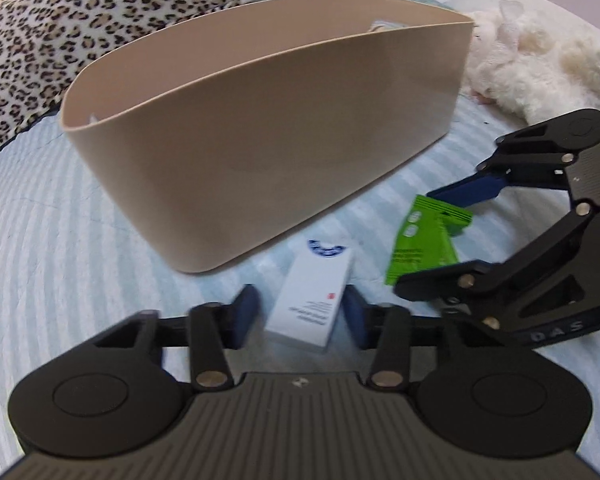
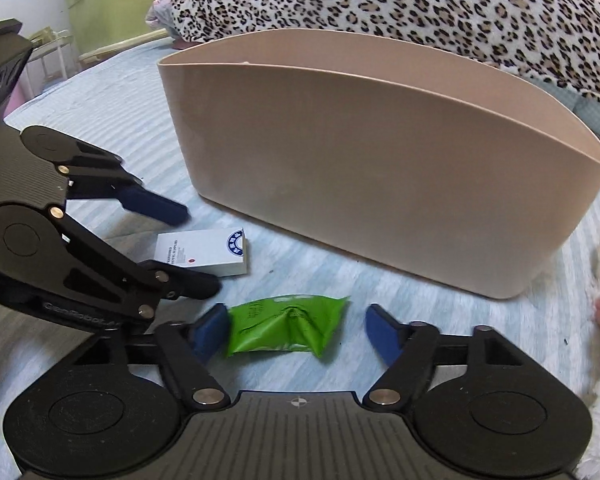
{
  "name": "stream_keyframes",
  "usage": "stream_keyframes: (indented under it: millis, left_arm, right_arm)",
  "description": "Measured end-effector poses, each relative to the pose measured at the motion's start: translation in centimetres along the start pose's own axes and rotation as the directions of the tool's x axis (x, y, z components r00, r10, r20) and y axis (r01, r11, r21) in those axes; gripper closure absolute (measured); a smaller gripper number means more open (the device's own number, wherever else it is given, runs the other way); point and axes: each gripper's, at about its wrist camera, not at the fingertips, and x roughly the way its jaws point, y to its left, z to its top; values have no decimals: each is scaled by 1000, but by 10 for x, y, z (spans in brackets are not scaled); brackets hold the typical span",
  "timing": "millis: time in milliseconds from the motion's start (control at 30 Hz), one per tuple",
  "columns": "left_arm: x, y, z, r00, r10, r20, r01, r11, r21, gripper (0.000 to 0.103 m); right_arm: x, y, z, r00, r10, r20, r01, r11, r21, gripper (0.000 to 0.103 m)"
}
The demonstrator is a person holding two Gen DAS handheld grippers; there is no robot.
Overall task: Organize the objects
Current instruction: 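Grasp the white card box with the left tool while the right tool grasps the green packet, then carry the white box and green packet over the basket and release both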
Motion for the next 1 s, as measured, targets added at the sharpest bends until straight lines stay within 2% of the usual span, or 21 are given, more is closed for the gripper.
stream_keyframes:
  millis: [67,367,500,667,867,1000]
  left_arm:
    - [-1,-3,1,1000,-4,-3,4,1000,5,70]
    - [-16,2,-2,1000,-1,-7,0,995,-98,71]
    - [-36,2,-3,1000,13,25,-10,996,-91,71]
    - [-71,4,6,993,33,112,-22,995,-93,71]
    - [-105,9,35,969,80,235,-56,993,-106,71]
    - [-107,16,65,950,133,281,-102,987,-121,71]
  right_arm:
    - [-2,1,-1,1000,9,8,-9,1000,7,55]
    - [-20,1,-8,999,-10,43,9,1000,21,70]
    - [-42,-3,-9,996,-19,83,17,1000,22,71]
    - [-74,-12,-4,987,-44,156,37,998,49,71]
    - [-108,-29,17,955,-115,273,98,992,73,71]
    - [-120,-45,40,932,-155,327,125,986,110,71]
